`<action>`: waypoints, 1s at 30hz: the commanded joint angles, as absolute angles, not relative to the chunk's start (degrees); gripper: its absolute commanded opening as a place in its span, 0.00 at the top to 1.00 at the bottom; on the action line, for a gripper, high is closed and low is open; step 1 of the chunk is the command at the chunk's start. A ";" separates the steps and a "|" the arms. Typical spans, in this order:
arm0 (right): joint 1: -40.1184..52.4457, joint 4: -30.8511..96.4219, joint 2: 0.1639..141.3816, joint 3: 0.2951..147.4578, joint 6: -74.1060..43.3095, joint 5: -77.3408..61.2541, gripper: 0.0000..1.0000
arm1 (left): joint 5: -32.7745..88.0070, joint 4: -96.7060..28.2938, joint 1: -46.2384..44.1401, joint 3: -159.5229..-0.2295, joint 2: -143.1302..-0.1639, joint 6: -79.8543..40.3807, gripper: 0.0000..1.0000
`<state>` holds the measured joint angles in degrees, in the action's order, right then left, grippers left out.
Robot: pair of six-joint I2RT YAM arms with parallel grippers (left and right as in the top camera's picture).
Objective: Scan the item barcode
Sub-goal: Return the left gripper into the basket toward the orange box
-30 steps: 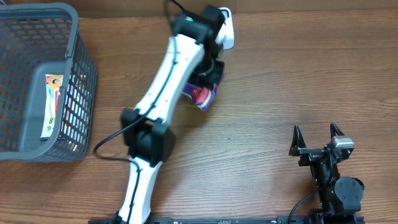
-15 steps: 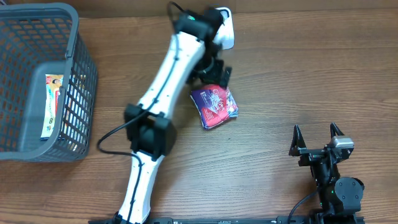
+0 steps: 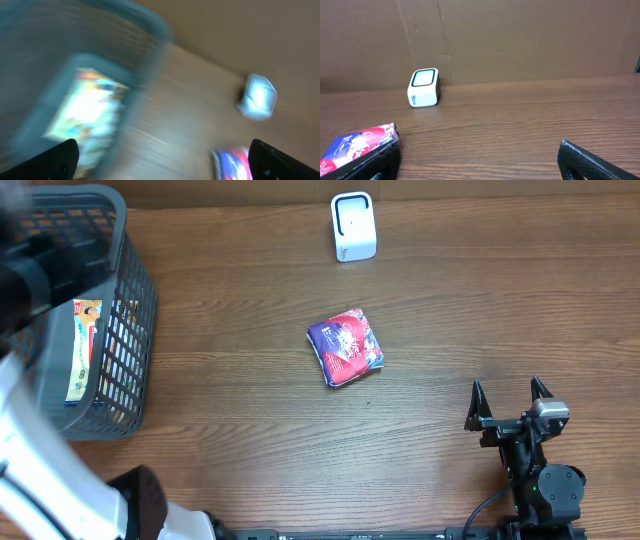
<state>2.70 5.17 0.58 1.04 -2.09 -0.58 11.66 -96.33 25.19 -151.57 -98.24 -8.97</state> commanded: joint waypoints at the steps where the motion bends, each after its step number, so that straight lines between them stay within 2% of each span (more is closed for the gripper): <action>1: 2.66 4.84 0.16 0.47 -1.89 -0.05 0.00 | 13.17 -96.77 38.39 -151.24 -98.78 -12.12 0.00; 5: 2.66 4.84 0.16 0.47 -1.89 -0.05 0.00 | 13.21 -96.79 46.61 -151.17 -101.47 -12.29 0.00; 10: 2.66 4.84 0.16 0.47 -1.89 -0.05 0.00 | 13.21 -96.79 47.94 -151.17 -107.96 -11.99 0.00; 14: 2.66 4.84 0.16 0.47 -1.89 -0.05 0.00 | 14.98 -96.79 45.89 -151.17 -114.80 -7.57 0.00; 18: 2.66 4.84 0.16 0.47 -1.89 -0.05 0.00 | 14.74 -96.82 42.15 -151.15 -119.66 -1.87 0.11; 23: 2.66 4.84 0.16 0.47 -1.89 -0.05 0.00 | 11.42 -96.82 38.06 -151.15 -124.25 -0.60 0.12; 27: 2.66 4.84 0.16 0.47 -1.89 -0.05 0.00 | 7.88 -96.82 35.27 -151.06 -127.31 0.03 0.21; 30: 2.66 4.84 0.16 0.47 -1.89 -0.05 0.00 | 4.03 -96.82 33.80 -148.86 -128.62 -0.25 0.22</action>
